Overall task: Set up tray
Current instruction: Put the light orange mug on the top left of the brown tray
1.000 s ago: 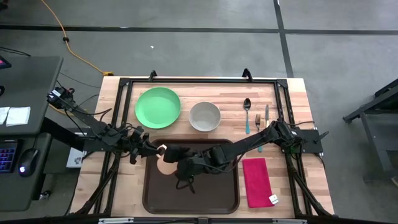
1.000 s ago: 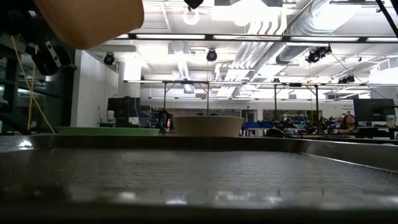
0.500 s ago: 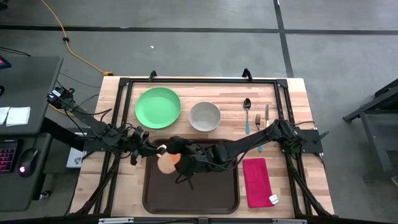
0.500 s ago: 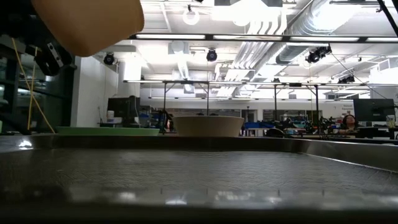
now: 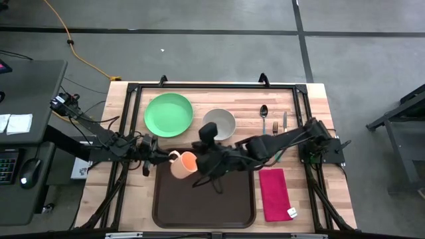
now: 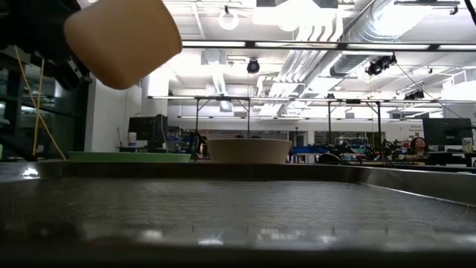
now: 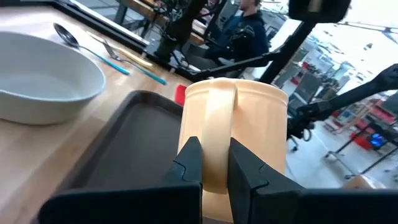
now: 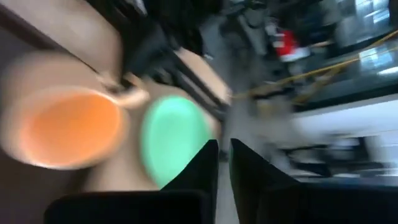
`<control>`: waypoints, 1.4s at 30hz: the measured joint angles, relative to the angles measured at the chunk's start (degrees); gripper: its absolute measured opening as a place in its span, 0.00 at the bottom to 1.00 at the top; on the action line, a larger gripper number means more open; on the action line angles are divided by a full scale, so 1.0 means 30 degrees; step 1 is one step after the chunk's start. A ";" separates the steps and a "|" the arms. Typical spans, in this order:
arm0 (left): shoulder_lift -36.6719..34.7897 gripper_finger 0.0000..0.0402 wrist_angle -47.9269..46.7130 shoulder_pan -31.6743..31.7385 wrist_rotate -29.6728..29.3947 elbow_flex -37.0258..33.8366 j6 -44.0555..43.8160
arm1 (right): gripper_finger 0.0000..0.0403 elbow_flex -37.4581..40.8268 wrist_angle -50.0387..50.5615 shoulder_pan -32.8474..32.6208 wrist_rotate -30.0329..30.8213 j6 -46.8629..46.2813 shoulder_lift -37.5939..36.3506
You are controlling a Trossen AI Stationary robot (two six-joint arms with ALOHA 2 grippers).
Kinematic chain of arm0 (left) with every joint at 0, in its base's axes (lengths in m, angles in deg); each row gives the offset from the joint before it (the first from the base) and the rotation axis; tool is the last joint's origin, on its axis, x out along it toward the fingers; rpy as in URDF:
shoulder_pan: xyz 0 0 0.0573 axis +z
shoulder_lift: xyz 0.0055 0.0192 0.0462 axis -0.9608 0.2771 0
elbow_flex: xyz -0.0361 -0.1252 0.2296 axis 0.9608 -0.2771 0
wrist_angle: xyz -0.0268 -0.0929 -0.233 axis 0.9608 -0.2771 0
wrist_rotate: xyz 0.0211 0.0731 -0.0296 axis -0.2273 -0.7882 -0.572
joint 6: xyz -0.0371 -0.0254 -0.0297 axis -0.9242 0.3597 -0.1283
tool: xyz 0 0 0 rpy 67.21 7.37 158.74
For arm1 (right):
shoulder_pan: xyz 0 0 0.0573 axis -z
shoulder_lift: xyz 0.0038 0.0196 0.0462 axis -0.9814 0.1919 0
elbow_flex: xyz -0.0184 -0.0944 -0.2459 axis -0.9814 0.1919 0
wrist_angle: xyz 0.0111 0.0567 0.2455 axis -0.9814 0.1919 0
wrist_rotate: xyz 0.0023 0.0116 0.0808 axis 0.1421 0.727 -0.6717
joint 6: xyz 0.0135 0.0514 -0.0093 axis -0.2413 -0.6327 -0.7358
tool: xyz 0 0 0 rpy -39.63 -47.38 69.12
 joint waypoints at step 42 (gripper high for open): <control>0.0000 0.14 0.2112 -0.0006 -0.1723 0.0000 0.5548 | 0.19 0.0087 0.4266 0.4438 -1.2824 -1.8939 -0.0599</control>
